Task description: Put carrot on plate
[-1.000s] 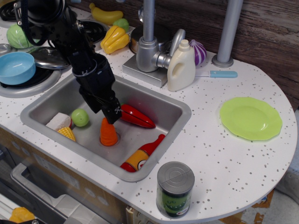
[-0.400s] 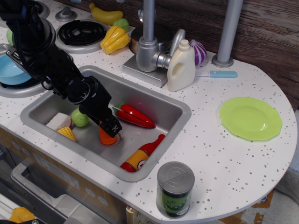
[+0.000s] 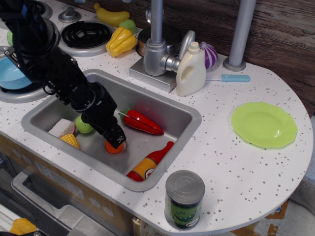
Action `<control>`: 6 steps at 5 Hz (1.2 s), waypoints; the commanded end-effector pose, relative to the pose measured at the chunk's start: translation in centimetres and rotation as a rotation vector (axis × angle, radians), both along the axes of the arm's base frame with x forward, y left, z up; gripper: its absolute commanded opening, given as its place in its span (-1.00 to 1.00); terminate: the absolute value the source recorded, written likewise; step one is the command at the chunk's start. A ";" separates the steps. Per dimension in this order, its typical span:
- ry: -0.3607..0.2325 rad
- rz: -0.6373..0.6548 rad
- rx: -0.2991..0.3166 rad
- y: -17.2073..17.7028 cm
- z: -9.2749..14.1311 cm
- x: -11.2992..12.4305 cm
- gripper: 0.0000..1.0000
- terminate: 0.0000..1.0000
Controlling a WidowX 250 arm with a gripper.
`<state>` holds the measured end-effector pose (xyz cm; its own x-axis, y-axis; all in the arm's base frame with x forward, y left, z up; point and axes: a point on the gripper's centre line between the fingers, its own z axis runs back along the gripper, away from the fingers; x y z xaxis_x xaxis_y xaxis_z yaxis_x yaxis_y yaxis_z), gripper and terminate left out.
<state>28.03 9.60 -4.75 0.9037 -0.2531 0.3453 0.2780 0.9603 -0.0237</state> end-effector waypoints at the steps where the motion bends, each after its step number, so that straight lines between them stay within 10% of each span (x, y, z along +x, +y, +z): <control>1: -0.045 0.016 0.012 0.5 1.4 0.9 -1.00 -1.00; 2: -0.055 0.025 0.011 0.2 1.8 0.8 -1.00 -1.00; 5: -0.050 0.209 0.091 -10.6 16.4 2.8 -1.00 -1.00; 6: -0.094 0.184 0.081 -15.6 18.1 5.4 -1.00 -1.00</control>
<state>34.54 -8.83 11.51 0.9169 -0.1106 0.3835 0.0979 0.9938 0.0526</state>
